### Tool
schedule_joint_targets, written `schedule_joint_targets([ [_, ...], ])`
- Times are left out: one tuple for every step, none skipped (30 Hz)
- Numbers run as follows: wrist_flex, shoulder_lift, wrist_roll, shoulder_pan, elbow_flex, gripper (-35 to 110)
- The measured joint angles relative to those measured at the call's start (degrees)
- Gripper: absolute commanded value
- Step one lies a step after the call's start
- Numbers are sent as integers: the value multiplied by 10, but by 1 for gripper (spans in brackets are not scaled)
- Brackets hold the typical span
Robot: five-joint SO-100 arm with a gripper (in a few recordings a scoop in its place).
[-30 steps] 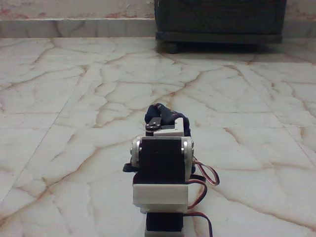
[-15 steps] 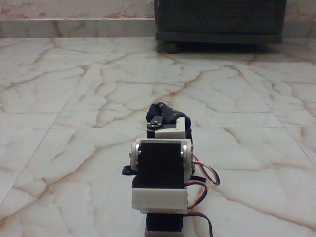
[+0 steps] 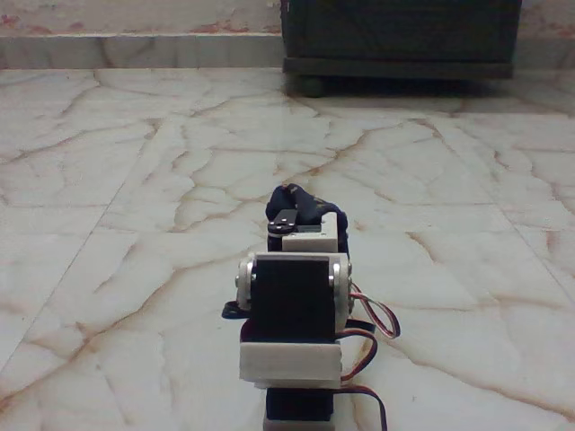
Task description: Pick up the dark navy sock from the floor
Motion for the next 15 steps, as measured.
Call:
schedule_joint_targets([
  [-1,0,0,0,0,0],
  [-1,0,0,0,0,0],
  [-1,0,2,0,0,0],
  [-4,0,5,0,0,0],
  [-4,0,6,0,0,0],
  [-8,0,10,0,0,0],
  [-8,0,11,0,0,0],
  [-8,0,11,0,0,0],
  [-8,0,11,0,0,0],
  [-8,0,11,0,0,0],
  [-8,0,13,0,0,0],
  [-8,0,13,0,0,0],
  [-8,0,13,0,0,0],
  [-8,0,13,0,0,0],
  [-8,0,13,0,0,0],
])
